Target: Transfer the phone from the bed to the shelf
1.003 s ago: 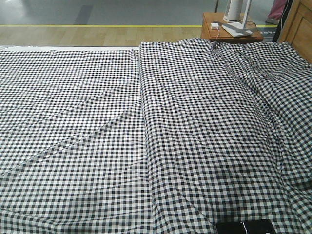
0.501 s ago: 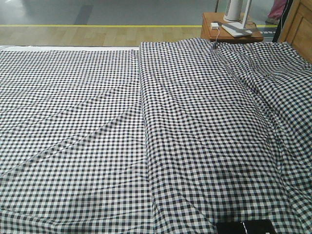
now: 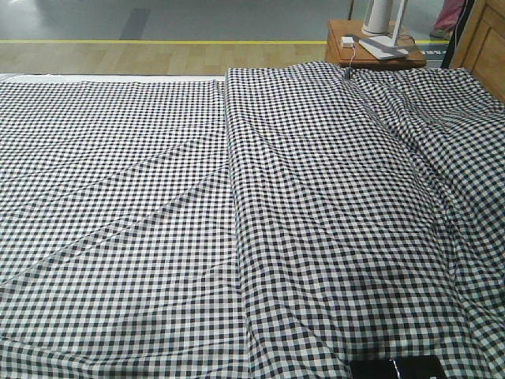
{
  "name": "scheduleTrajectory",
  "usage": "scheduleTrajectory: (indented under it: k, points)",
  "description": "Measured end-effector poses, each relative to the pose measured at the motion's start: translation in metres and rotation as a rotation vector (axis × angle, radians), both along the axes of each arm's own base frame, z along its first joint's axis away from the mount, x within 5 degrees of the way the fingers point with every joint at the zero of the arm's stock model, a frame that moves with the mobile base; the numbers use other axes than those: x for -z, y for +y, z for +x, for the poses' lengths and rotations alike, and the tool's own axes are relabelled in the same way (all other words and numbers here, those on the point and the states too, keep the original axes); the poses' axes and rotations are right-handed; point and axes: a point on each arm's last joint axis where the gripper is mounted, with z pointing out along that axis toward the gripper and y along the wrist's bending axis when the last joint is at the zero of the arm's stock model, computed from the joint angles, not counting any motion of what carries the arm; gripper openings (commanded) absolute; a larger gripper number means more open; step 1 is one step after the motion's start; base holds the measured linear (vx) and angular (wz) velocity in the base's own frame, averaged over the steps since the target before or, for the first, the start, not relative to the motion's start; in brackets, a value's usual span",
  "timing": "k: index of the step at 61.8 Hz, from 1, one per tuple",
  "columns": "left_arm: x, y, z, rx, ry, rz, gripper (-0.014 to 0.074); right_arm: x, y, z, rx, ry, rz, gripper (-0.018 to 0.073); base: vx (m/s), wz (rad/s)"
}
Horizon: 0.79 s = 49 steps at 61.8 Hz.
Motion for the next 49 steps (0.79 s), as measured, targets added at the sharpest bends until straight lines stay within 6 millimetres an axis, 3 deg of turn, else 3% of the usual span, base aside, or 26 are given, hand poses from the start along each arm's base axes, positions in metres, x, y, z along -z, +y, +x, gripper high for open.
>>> scheduleTrajectory:
  k: [13,20,33,49]
  points:
    - [0.0000,0.0000,0.0000,0.000,0.000,0.000,0.0001,0.0023,0.0001,0.0020,-0.001,0.019,0.000,0.0613,0.00,0.00]
    - [0.0000,0.0000,0.0000,0.000,0.000,0.000,0.0001,0.0023,0.0001,0.0020,-0.001,0.019,-0.001,0.0712,0.00,0.00]
    - [0.0000,0.0000,0.0000,0.000,0.000,0.000,0.0001,0.0043,0.0002,0.0014,-0.002,0.041,-0.002,0.0714,0.00,0.00]
    - [0.0000,0.0000,0.0000,0.000,0.000,0.000,0.0001,0.0044,0.0002,0.0013,-0.003,0.043,-0.002,0.0632,0.00,0.00]
